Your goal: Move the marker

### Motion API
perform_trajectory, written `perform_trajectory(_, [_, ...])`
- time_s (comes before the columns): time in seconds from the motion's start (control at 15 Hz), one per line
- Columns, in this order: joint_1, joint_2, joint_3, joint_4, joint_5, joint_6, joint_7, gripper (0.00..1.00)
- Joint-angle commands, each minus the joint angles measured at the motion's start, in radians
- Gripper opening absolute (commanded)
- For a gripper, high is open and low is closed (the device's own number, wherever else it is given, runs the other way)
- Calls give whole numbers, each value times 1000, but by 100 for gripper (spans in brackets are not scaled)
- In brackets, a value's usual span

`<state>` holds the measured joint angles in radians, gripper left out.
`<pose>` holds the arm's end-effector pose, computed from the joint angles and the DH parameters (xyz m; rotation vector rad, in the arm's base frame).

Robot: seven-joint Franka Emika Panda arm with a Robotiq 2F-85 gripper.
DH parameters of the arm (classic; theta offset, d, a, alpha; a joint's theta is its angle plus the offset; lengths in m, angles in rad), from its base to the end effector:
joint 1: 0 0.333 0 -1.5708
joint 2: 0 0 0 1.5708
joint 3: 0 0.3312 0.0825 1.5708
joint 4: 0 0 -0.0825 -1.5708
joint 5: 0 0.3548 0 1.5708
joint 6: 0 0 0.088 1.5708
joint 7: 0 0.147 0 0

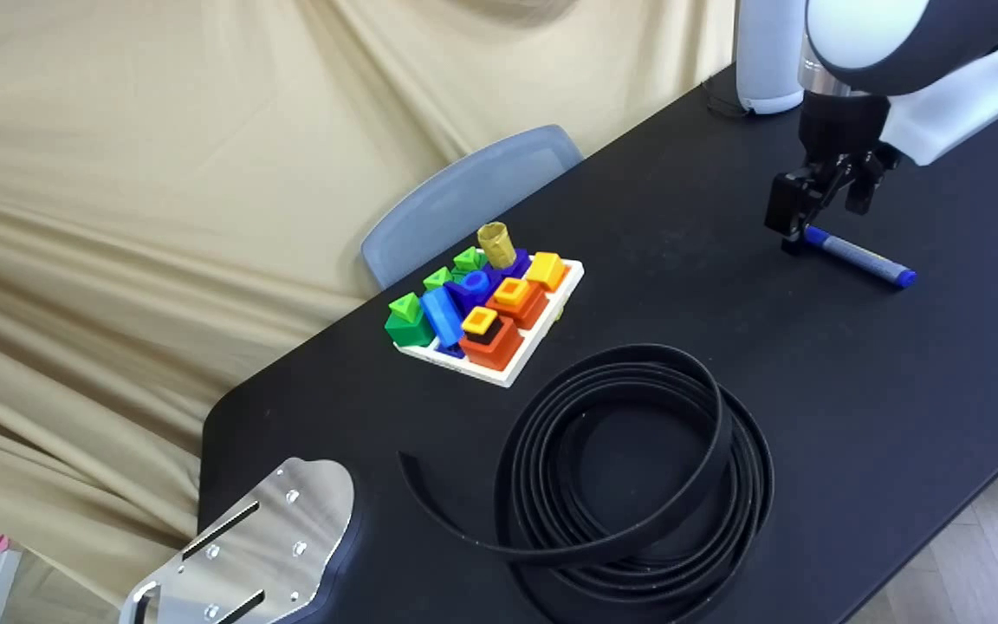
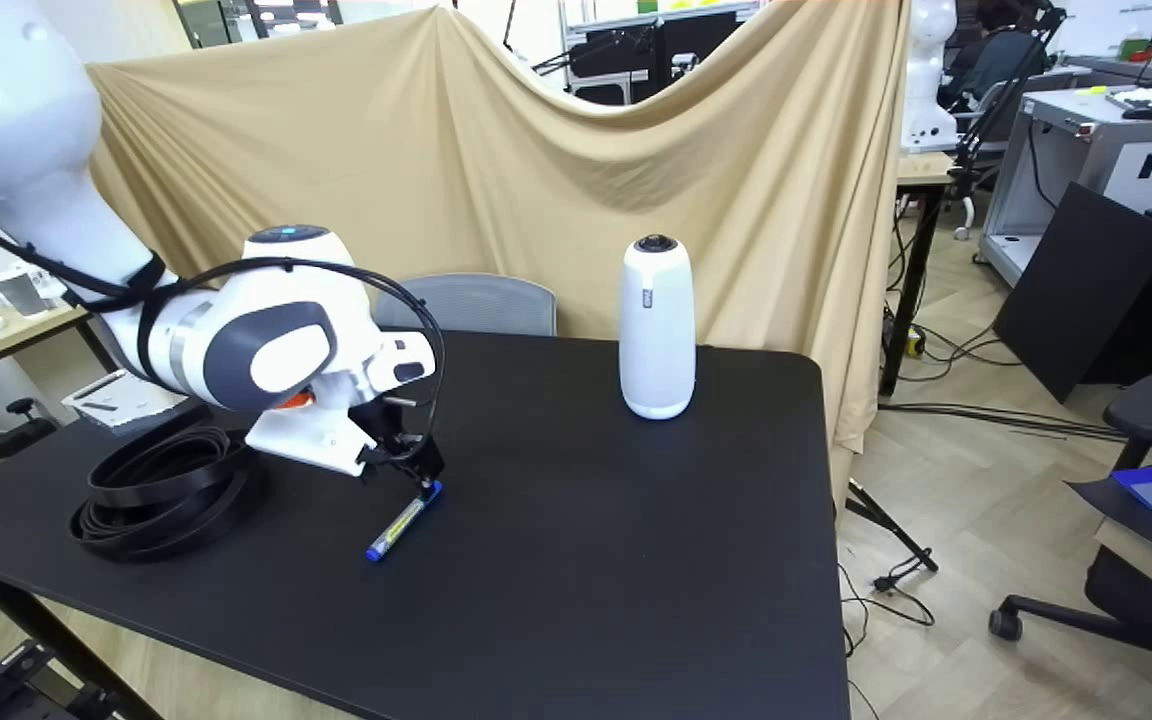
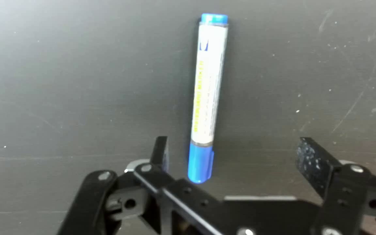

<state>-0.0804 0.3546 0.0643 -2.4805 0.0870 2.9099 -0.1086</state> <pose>0.4766 -0.0103 0.1618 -3.0987 -0.0058 -0.1197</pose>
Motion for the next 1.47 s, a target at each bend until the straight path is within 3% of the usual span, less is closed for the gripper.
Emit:
perform_trajectory(0.0, [-43,33,35,8,23,-7,-42,100])
perform_trajectory(0.2, [-59,54,41,12,23,-11,-54,100])
perform_trajectory(0.27, [-62,58,42,12,23,-9,-55,75])
perform_trajectory(0.4, [-68,61,42,12,20,-6,-60,68])
perform_trajectory(1.0, [-81,57,42,34,13,-19,-77,5])
perform_trajectory(1.07, [-80,58,39,44,8,-22,-81,1])
perform_trajectory(1.4, [-67,87,36,172,-10,-64,-110,5])
